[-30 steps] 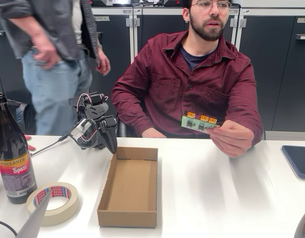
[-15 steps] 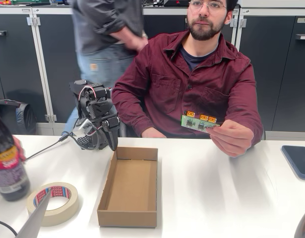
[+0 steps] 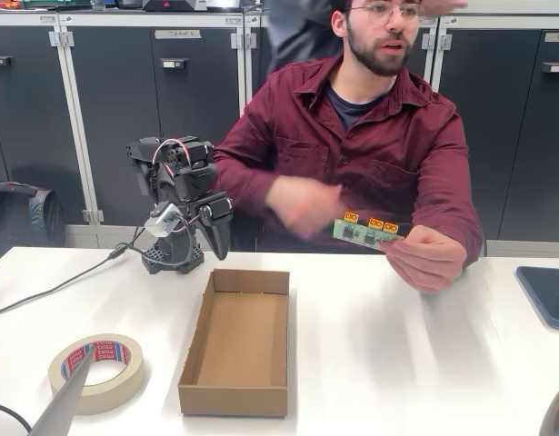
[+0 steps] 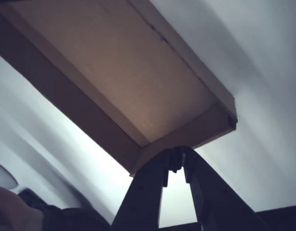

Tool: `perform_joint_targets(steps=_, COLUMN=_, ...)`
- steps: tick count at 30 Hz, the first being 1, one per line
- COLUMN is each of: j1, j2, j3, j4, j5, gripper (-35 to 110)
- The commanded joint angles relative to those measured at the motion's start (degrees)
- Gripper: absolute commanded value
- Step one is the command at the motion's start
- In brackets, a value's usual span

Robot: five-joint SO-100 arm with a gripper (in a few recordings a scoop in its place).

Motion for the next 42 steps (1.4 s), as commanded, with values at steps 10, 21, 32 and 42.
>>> perform_joint_targets(steps=10, j1=1.41, j2=-8.44, j3=-3.69, j4=-0.35, j5=2.99, gripper=11)
perform_joint_targets(steps=21, j1=5.36, j2=-22.59, j3=-2.29, j4=-8.96, j5=-3.25, gripper=21)
perform_joint_targets(steps=32, j1=-5.19, j2=-28.30, j3=-20.21, j4=5.62, j5=-2.11, gripper=25)
perform_joint_targets(steps=42, j1=-18.63, j2=-21.36, j3=-17.49, j4=4.22, j5=1.67, gripper=25)
